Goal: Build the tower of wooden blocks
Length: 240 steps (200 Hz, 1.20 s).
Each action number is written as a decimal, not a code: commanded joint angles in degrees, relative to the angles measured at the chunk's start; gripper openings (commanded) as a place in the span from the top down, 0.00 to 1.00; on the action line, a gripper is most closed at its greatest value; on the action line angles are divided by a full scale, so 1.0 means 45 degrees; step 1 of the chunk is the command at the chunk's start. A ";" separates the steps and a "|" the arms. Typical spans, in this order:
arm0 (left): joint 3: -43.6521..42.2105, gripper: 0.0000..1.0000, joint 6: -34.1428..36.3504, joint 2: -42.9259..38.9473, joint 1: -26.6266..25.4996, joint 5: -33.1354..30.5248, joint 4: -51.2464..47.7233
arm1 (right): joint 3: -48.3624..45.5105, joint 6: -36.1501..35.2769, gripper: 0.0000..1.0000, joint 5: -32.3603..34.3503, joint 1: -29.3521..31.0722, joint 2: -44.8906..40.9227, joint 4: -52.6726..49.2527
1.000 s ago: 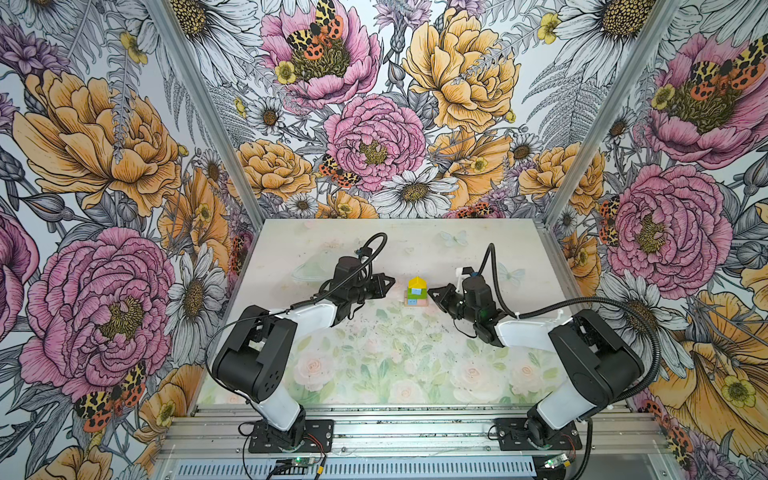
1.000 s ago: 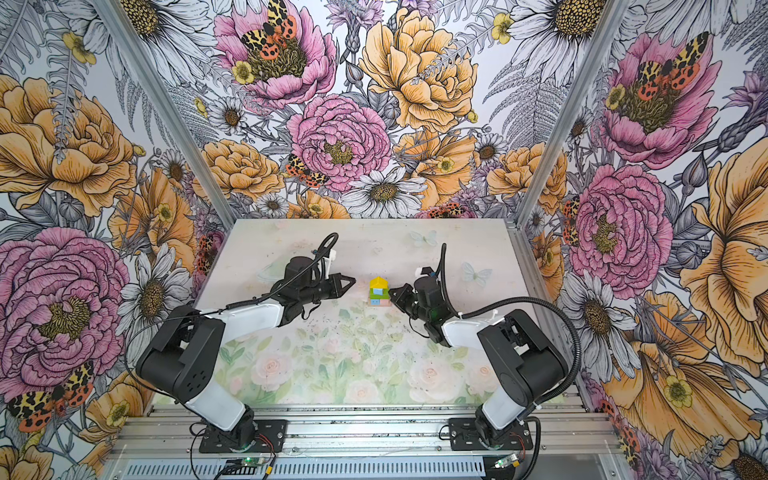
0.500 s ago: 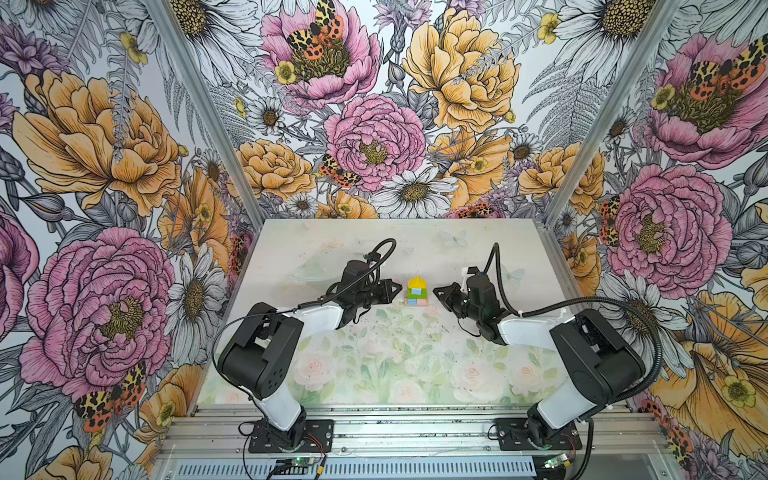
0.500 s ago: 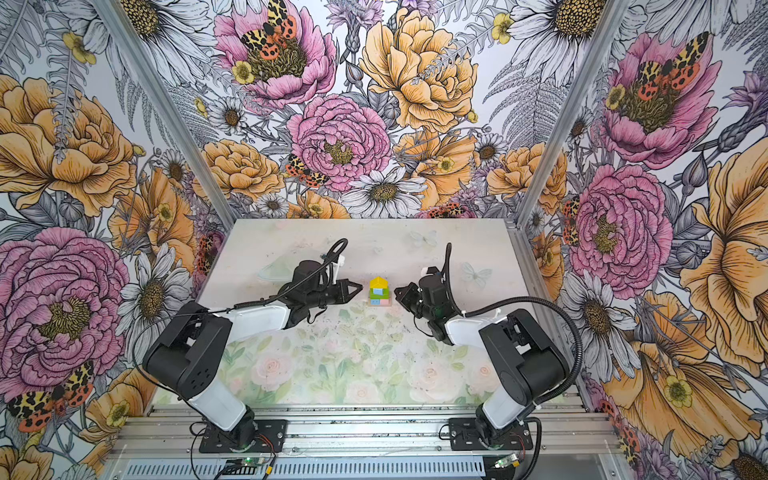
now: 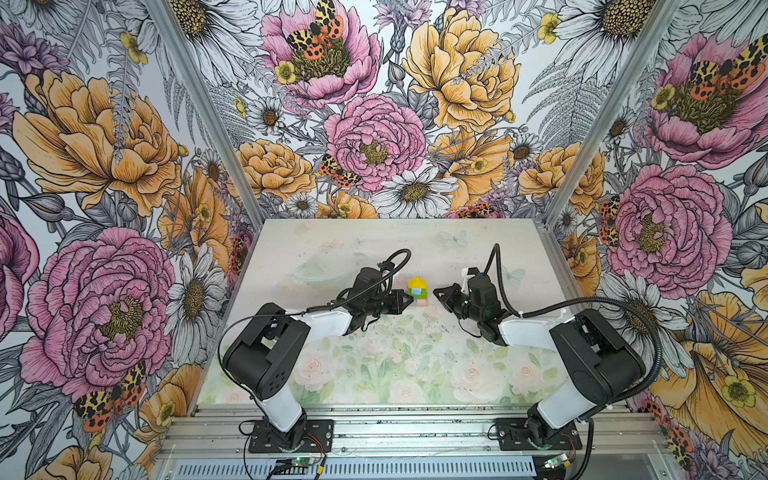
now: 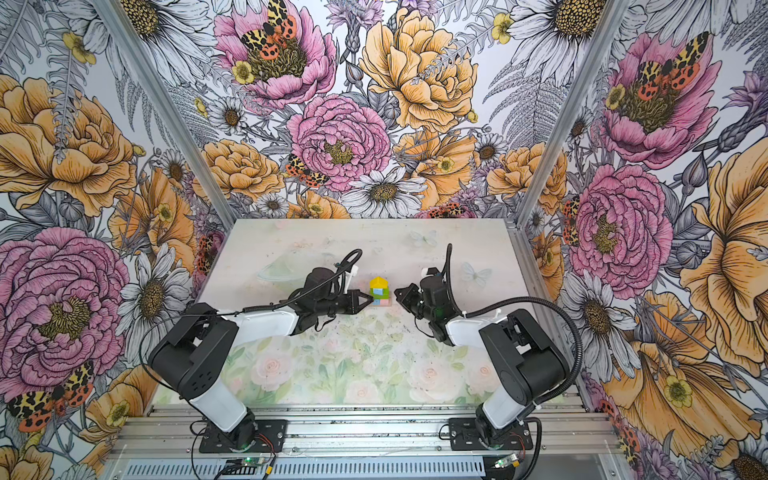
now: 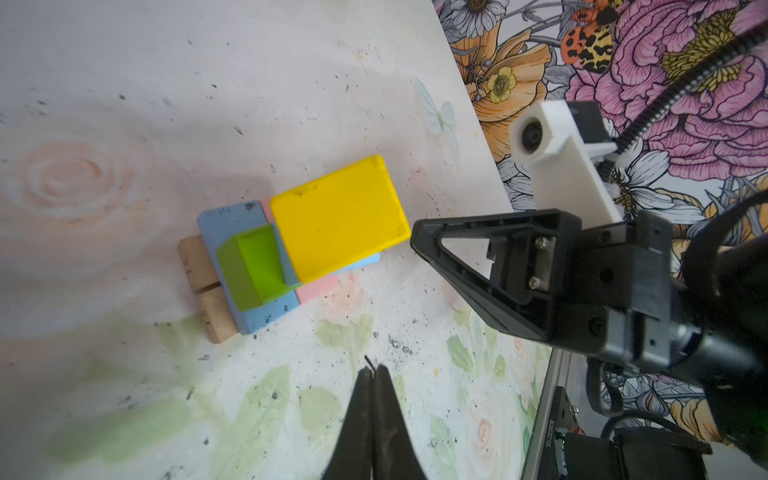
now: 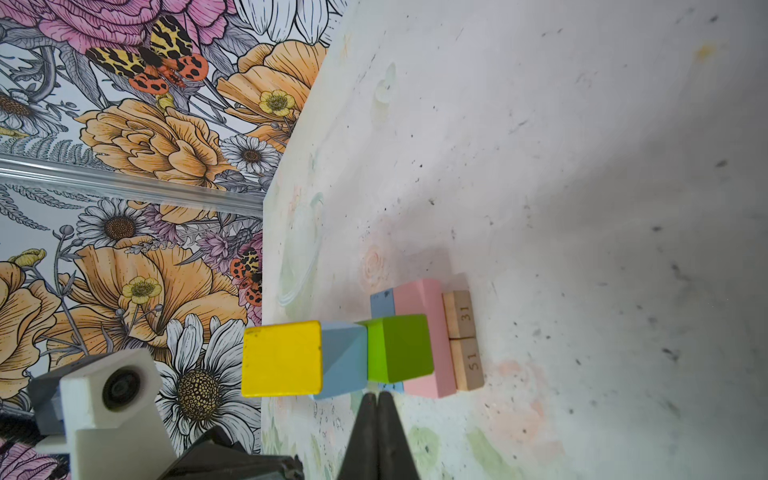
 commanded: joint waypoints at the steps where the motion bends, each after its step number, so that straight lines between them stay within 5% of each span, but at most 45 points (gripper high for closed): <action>1: -0.0114 1.00 -0.0276 -0.0110 -0.0480 -0.0897 -0.0127 | -0.0277 -0.0313 1.00 -0.0064 -0.0204 -0.0554 0.0359; 121: 0.0832 1.00 0.0536 -0.0192 -0.4513 -1.1466 -0.0776 | -0.1710 -0.0650 1.00 -0.0132 -0.1171 -0.2024 0.0632; 158: 0.0821 1.00 0.0781 0.0278 -0.4536 -1.1870 -0.0030 | -0.2102 -0.0757 1.00 -0.0132 -0.1437 -0.2374 0.0680; 240: -0.1213 1.00 0.1090 -0.0085 -0.3953 -0.9902 0.3259 | -0.2754 -0.0854 1.00 -0.0157 -0.1990 -0.3100 0.0730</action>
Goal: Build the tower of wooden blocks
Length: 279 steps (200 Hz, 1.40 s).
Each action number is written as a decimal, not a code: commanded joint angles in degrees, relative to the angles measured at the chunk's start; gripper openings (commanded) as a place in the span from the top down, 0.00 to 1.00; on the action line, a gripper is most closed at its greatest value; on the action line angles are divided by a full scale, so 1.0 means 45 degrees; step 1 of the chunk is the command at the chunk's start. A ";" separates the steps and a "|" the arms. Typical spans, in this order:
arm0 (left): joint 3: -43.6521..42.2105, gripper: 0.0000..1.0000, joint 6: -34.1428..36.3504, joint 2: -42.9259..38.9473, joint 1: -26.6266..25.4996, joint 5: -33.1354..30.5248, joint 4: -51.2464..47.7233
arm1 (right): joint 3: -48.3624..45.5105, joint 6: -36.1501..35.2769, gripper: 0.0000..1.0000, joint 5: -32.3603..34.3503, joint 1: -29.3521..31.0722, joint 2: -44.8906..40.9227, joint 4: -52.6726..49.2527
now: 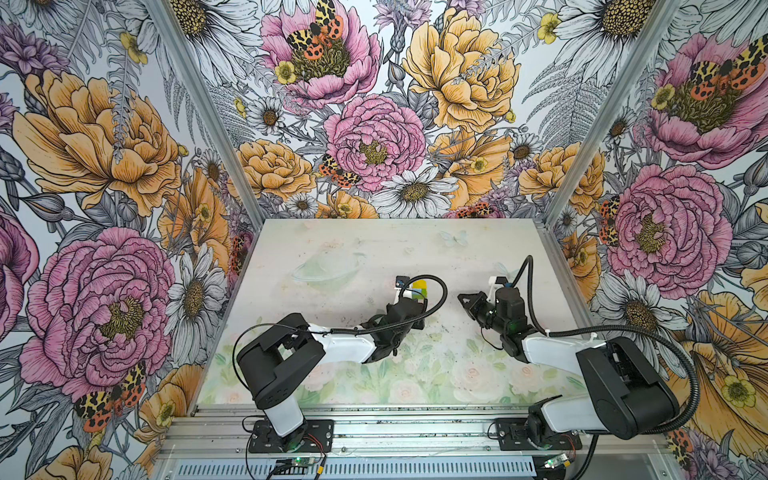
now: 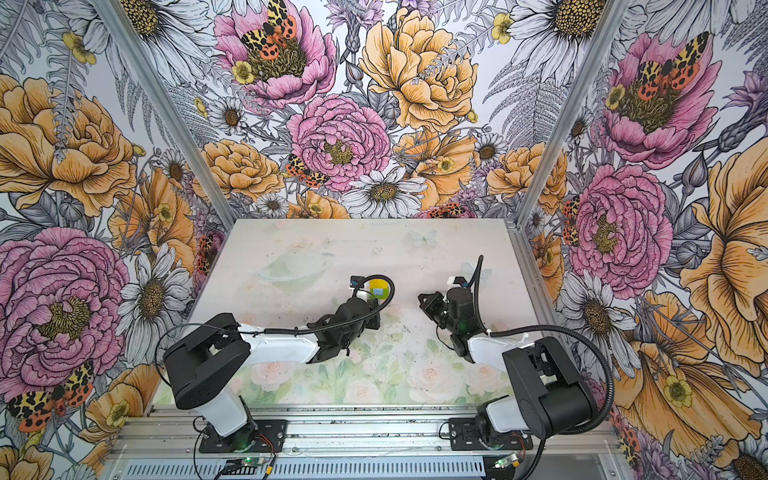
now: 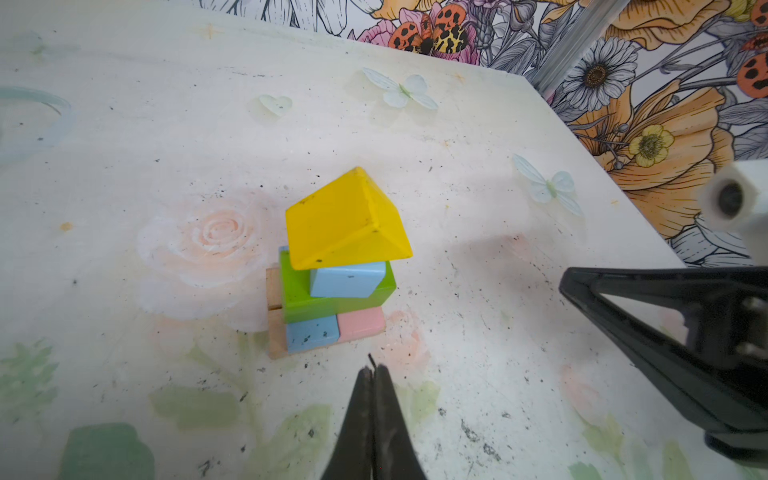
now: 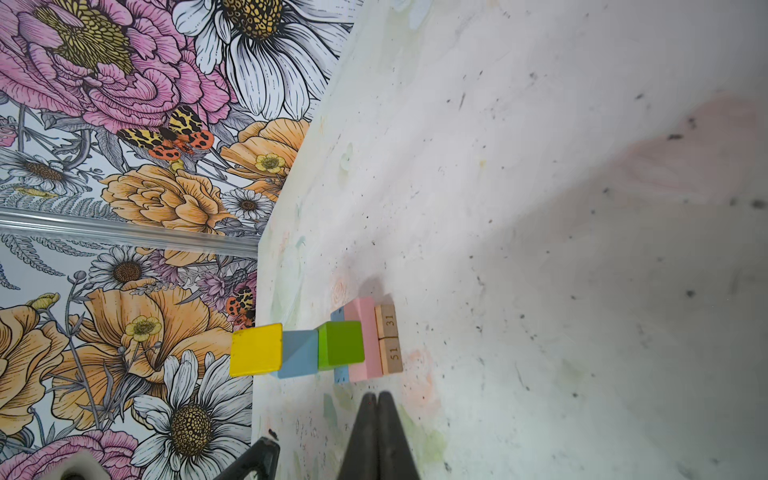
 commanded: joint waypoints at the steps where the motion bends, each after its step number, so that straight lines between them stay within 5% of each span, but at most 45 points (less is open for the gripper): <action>1: -0.0523 1.00 0.0548 -0.0265 0.0138 0.0884 0.1670 | -0.0117 -0.0378 1.00 -0.0052 -0.0100 -0.0410 0.0400; 69: -0.1414 1.00 0.0754 -0.0058 0.0419 0.2367 0.3515 | -0.0296 -0.0370 1.00 -0.0100 -0.0257 -0.0412 0.0580; 279: -0.0070 1.00 0.0862 0.1132 0.0520 0.1943 0.3159 | -0.0557 -0.0318 1.00 -0.0260 -0.0612 -0.0321 0.0830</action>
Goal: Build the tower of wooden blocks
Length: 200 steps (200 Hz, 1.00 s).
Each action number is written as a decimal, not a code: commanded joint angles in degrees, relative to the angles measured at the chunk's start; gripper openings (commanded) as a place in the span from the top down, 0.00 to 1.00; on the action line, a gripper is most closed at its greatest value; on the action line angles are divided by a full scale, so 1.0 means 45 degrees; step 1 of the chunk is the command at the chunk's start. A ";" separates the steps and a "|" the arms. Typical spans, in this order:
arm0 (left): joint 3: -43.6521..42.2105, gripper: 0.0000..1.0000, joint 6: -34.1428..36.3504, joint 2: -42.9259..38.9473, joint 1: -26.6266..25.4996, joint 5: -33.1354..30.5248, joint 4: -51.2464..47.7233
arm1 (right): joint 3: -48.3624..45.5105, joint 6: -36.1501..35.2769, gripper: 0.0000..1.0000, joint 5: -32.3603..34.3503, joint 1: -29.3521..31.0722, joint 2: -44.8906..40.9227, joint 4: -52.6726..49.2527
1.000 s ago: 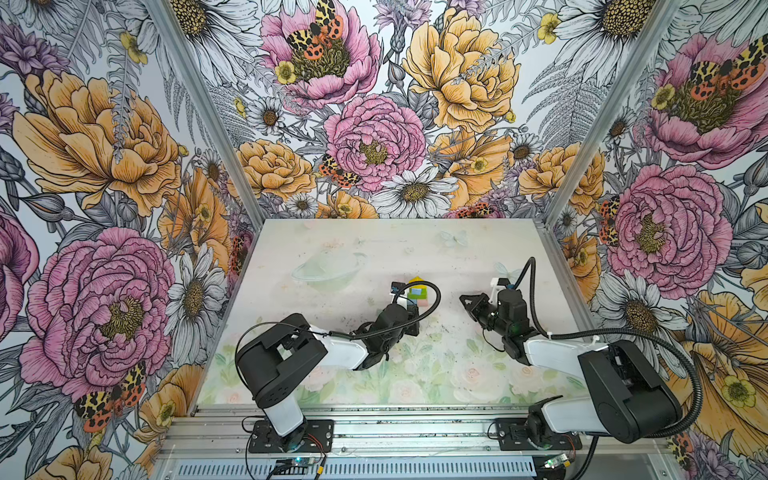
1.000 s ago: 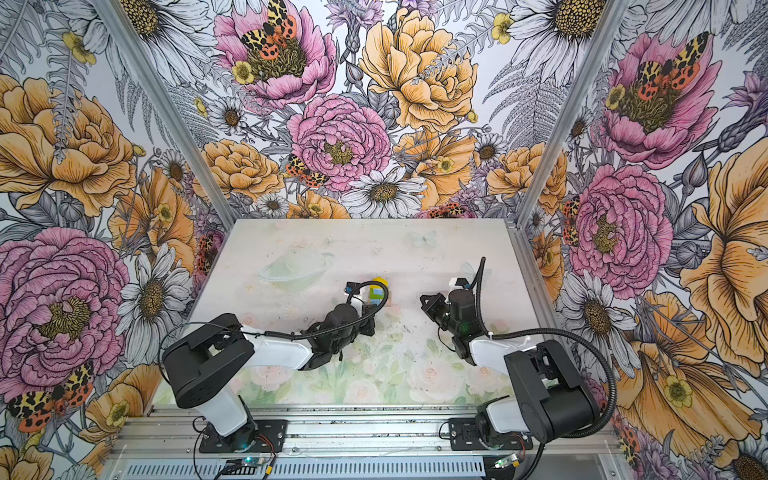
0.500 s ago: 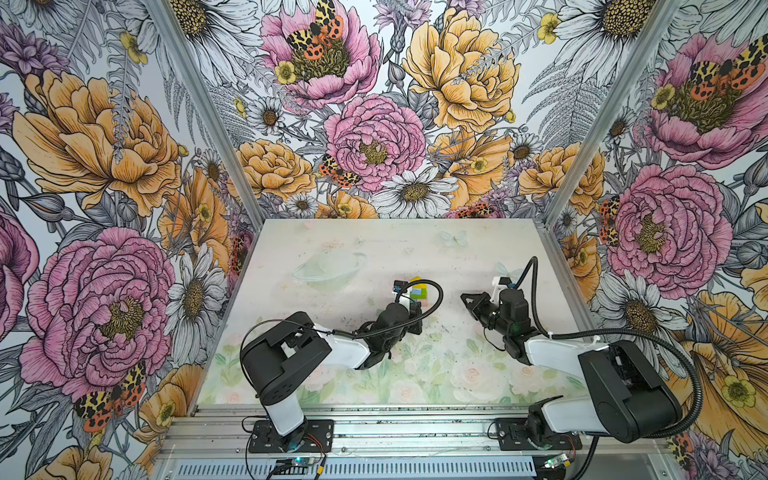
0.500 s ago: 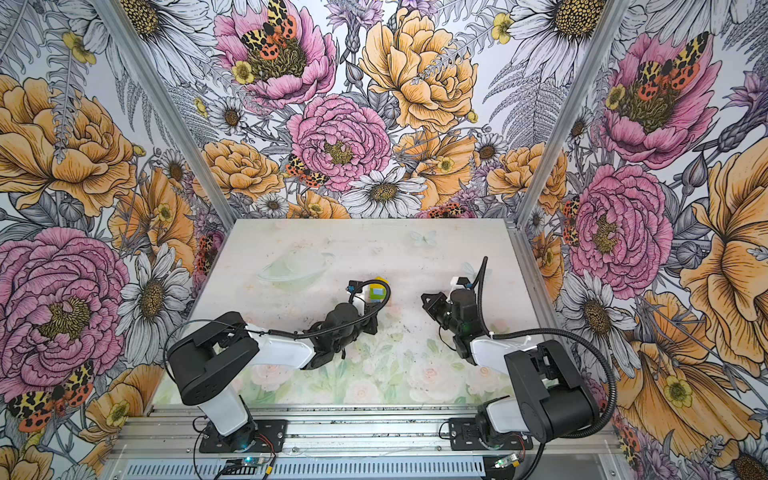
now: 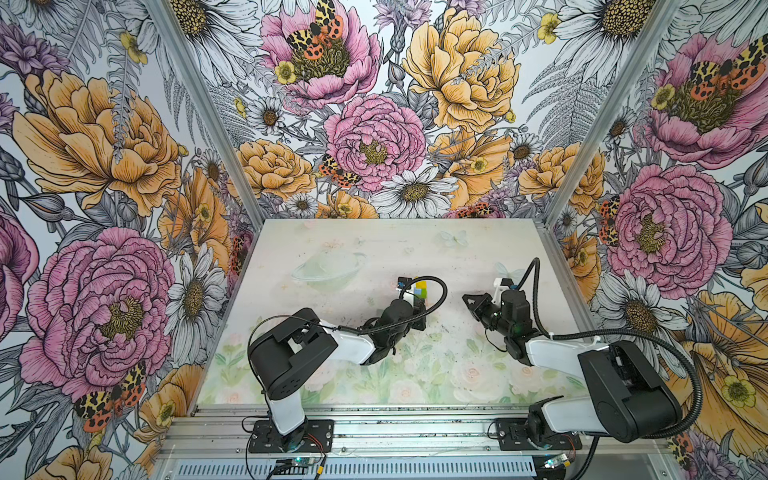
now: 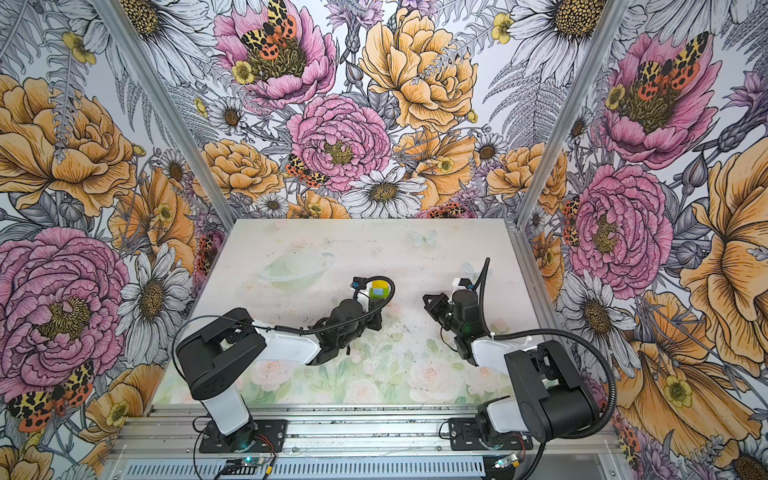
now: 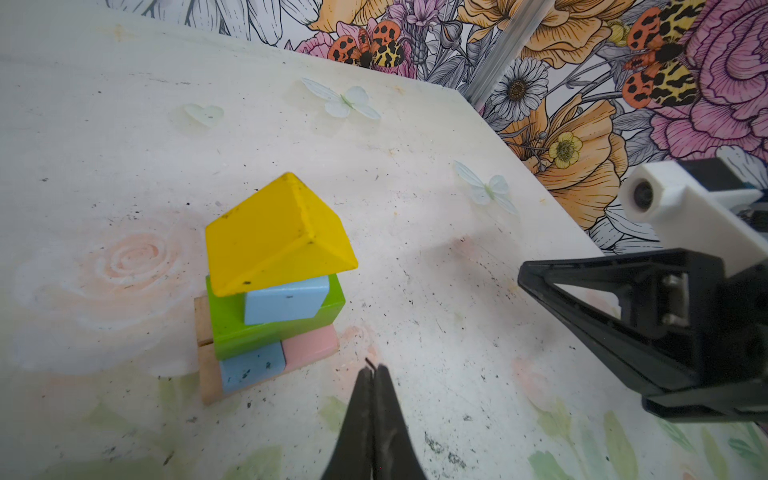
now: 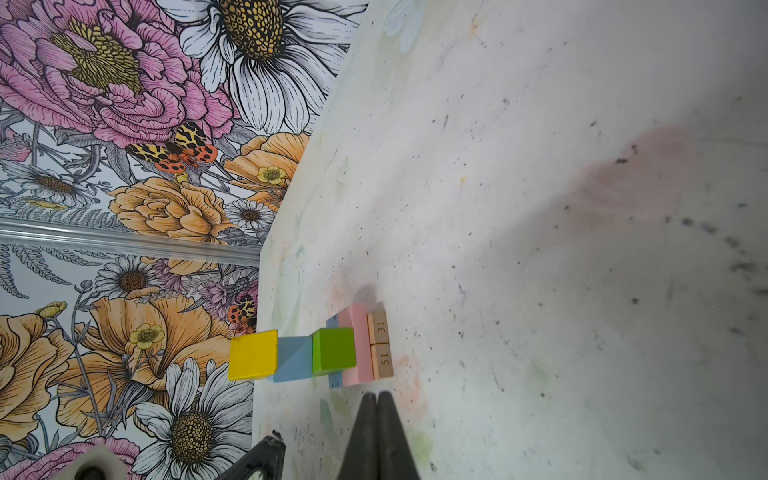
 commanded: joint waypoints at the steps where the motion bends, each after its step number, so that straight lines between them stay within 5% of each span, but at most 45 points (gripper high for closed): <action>1: 0.0297 1.00 0.0255 0.0161 0.0142 -0.0010 -0.0001 | -0.0144 -0.0217 1.00 -0.0024 -0.0061 -0.0167 0.0392; 134: 0.0763 1.00 -0.0014 0.0187 0.0005 -0.0498 -0.0726 | -0.0186 -0.0186 1.00 -0.0179 -0.0143 -0.0208 0.0451; 200: -0.1009 1.00 0.0319 -0.1874 -0.0068 -0.1015 -0.0174 | -0.0154 -0.0212 1.00 -0.0208 0.0522 -0.0913 -0.0360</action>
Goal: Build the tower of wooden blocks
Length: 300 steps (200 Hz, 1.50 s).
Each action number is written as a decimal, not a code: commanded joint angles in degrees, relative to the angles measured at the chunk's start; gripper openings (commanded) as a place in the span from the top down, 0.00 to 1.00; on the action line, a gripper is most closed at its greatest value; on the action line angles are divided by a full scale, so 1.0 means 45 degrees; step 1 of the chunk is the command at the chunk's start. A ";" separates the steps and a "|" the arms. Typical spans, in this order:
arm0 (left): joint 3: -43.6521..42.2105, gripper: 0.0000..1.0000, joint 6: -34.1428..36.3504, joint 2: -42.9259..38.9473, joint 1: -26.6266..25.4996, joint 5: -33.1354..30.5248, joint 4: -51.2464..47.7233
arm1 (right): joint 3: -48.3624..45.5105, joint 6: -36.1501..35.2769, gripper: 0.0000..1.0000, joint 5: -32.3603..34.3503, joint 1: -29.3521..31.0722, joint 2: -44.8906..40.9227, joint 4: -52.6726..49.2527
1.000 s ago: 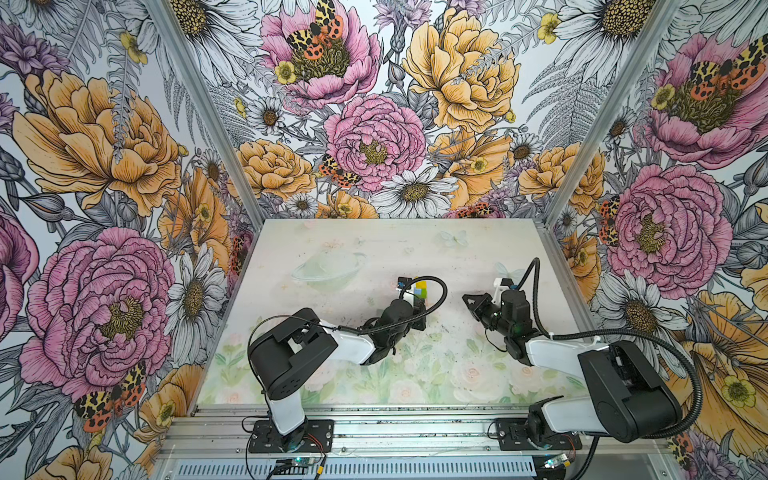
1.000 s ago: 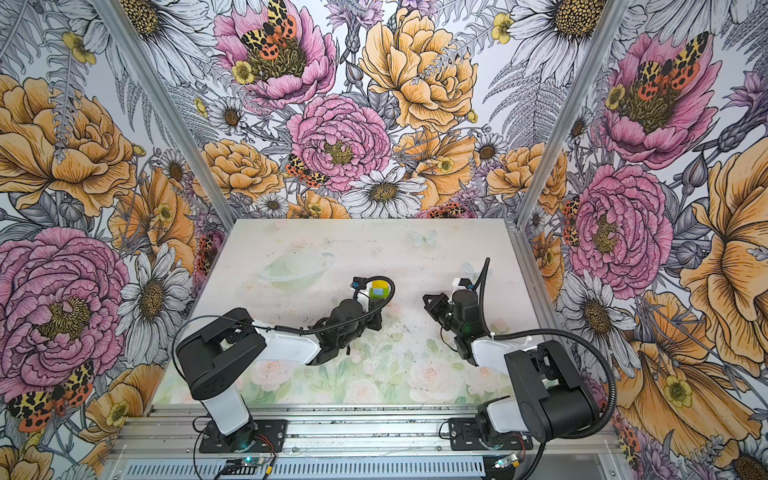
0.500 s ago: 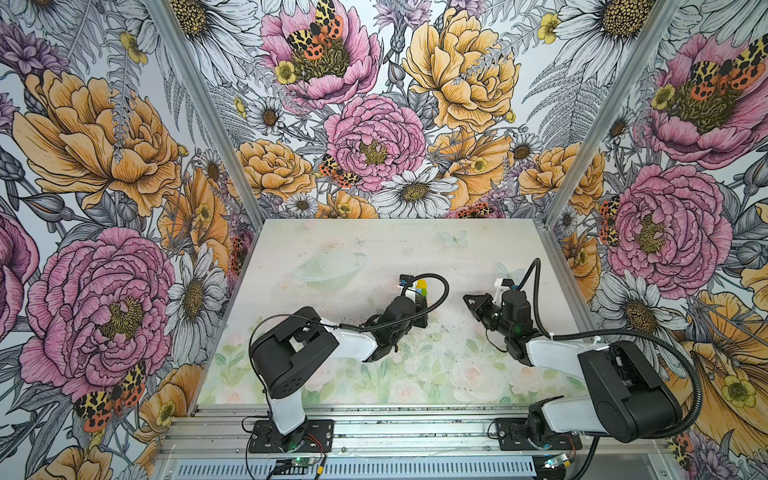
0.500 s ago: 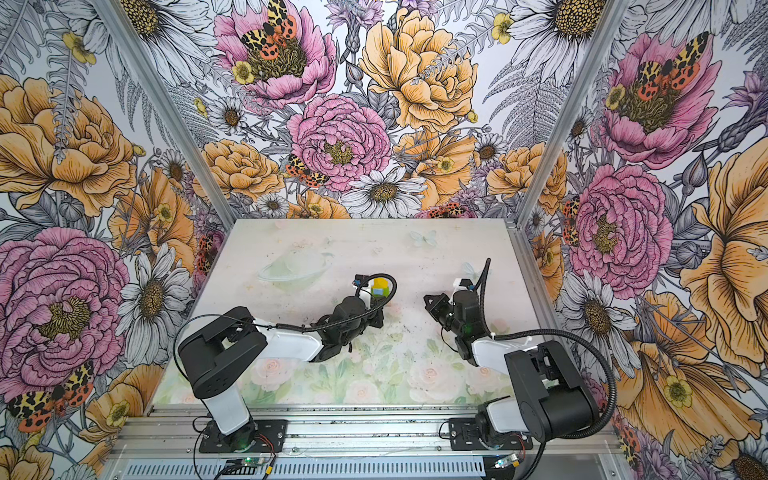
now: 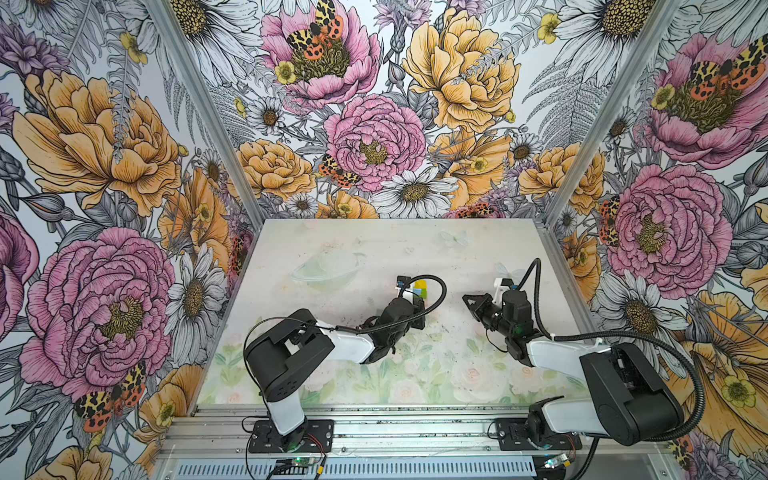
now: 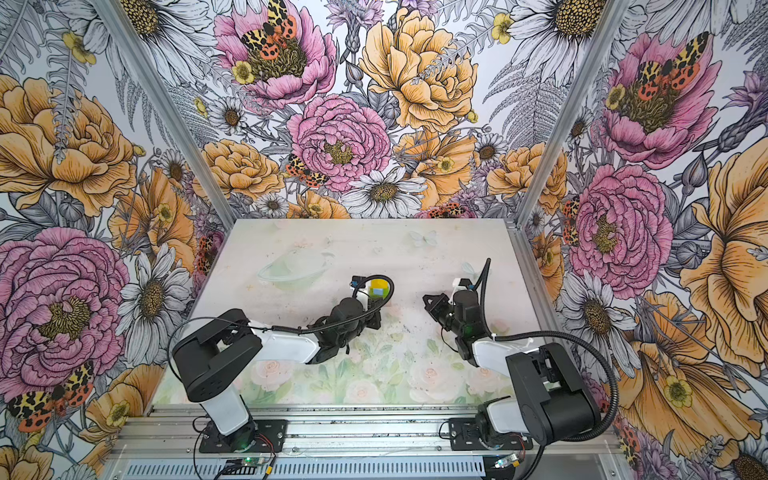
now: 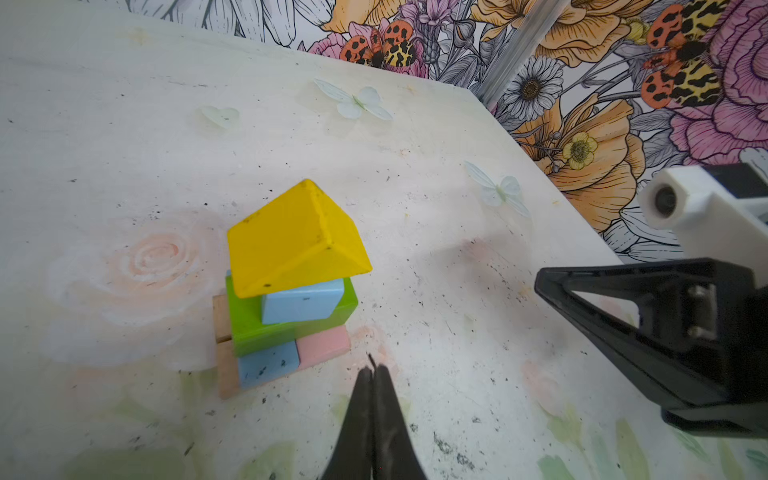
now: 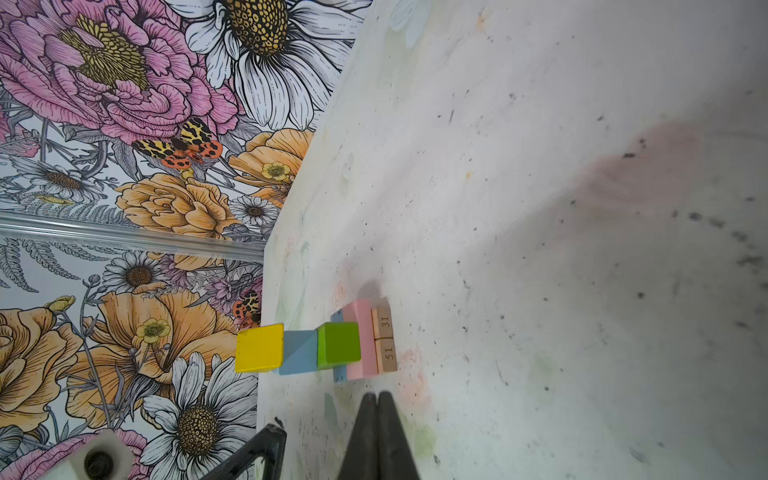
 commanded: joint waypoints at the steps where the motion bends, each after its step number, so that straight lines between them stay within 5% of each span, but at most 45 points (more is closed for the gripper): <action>1: -0.0717 1.00 0.0354 -0.1217 -0.0071 -0.0641 0.0447 | -0.0093 -0.0213 1.00 0.0047 0.0398 -0.0531 -0.0234; 57: -0.1861 1.00 0.0904 -0.3773 0.0695 -0.1299 0.0050 | 0.0354 0.0163 1.00 0.0665 0.2028 0.0294 0.0133; 157: -0.3240 1.00 0.0991 -0.7306 0.3207 -0.1054 -0.0650 | 0.1649 0.3054 1.00 0.0866 0.3522 0.6632 0.8559; 250: -0.3603 1.00 0.1082 -0.7569 0.3465 -0.1132 -0.0400 | 0.2385 0.1325 1.00 0.1993 0.4245 0.4358 0.4374; 300: -0.3631 1.00 0.1118 -0.7581 0.3506 -0.1113 -0.0378 | 0.2474 0.1556 1.00 0.2459 0.4471 0.4612 0.4139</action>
